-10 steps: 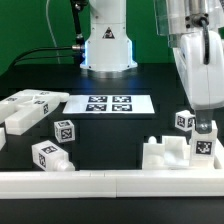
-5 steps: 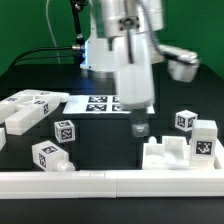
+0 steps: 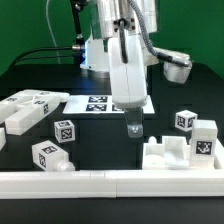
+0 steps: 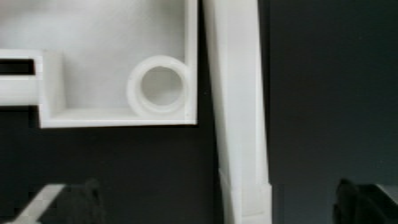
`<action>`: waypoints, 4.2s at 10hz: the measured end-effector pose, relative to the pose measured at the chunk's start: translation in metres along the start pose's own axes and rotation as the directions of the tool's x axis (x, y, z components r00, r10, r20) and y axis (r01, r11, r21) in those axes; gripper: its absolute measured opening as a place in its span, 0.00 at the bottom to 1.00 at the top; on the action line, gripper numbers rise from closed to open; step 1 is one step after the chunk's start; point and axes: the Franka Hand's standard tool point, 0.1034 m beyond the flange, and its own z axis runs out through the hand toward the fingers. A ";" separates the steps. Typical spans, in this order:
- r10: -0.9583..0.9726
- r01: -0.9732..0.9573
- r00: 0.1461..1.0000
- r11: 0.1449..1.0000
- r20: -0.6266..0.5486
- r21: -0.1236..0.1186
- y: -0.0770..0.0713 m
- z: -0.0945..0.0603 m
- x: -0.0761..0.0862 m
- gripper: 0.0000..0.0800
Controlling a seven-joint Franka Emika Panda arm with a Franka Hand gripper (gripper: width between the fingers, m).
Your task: Assemble chair
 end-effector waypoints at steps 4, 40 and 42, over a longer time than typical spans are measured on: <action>0.070 -0.070 0.997 0.997 -0.023 0.031 0.021 0.009 0.078 0.81; -0.670 0.669 0.742 0.742 -0.014 -0.040 0.046 0.012 0.073 0.34; -0.756 0.756 0.654 0.654 0.011 -0.028 0.079 -0.010 0.047 0.34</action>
Offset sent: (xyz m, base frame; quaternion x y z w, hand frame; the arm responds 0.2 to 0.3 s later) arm -0.0053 -0.0405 -0.0136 0.0326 0.0213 -0.0109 0.9992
